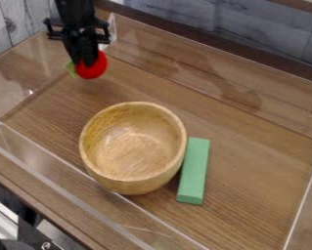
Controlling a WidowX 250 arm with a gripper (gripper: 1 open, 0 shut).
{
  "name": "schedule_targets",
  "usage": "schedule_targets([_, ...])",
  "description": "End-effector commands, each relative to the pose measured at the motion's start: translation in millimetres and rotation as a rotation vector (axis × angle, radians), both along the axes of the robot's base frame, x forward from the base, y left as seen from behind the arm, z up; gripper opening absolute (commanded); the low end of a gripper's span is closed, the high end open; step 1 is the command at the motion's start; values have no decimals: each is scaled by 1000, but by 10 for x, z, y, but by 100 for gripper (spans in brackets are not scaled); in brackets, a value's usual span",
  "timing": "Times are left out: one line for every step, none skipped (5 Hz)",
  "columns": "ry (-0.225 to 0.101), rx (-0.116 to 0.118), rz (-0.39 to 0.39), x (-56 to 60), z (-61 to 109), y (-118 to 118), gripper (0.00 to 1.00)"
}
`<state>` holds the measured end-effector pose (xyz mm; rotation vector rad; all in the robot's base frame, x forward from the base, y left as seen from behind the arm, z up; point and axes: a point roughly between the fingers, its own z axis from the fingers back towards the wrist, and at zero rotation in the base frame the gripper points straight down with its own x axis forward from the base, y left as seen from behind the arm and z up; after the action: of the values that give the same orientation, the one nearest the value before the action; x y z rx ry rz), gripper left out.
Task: Move the red fruit to the left
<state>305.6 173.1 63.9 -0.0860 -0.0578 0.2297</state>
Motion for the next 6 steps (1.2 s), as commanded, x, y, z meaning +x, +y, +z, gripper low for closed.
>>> schedule_targets([-58, 45, 42, 111, 102, 83, 0])
schedule_targets([-54, 44, 83, 135, 16, 68, 0])
schedule_targets([-49, 42, 101, 188, -154, 32, 100])
schedule_targets([-43, 35, 118, 224, -306, -13, 100])
schedule_targets([-39, 33, 156, 238, -388, 36, 100])
schedule_targets([-35, 29, 193, 243, -465, 74, 100])
